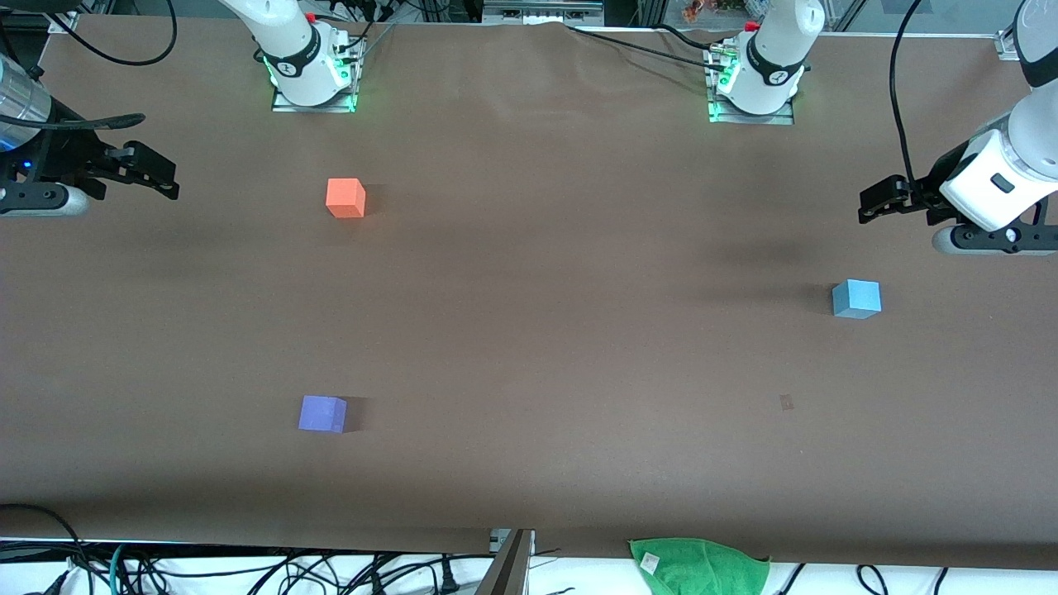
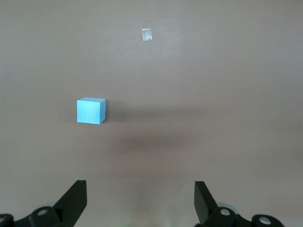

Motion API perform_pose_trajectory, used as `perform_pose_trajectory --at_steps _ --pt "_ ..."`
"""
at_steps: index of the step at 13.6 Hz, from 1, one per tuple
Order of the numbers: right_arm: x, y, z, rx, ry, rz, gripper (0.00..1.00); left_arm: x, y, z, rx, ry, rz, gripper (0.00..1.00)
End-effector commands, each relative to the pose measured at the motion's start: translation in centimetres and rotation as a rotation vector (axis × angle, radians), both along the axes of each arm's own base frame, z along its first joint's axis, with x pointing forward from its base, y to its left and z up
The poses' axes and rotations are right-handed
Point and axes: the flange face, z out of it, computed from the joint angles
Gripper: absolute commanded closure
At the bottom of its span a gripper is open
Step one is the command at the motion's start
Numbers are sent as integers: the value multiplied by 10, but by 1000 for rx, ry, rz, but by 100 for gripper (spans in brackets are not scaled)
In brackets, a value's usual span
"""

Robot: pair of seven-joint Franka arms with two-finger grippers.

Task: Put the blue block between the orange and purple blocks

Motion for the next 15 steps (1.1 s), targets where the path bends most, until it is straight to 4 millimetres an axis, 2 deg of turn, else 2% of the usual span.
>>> perform_pose_trajectory --at_steps 1,6,13,14,15 --pt "0 -2 4 -7 4 9 0 3 0 8 -6 5 -7 0" --pt "0 -2 5 -7 2 9 0 8 2 0 -6 18 -5 0" --pt "0 -5 4 -7 4 3 0 21 6 0 -4 7 -1 0" --pt "0 -5 4 -7 6 3 0 22 10 -2 -5 8 7 0" --pt "0 -5 4 -7 6 3 0 25 26 -9 -4 16 31 0"
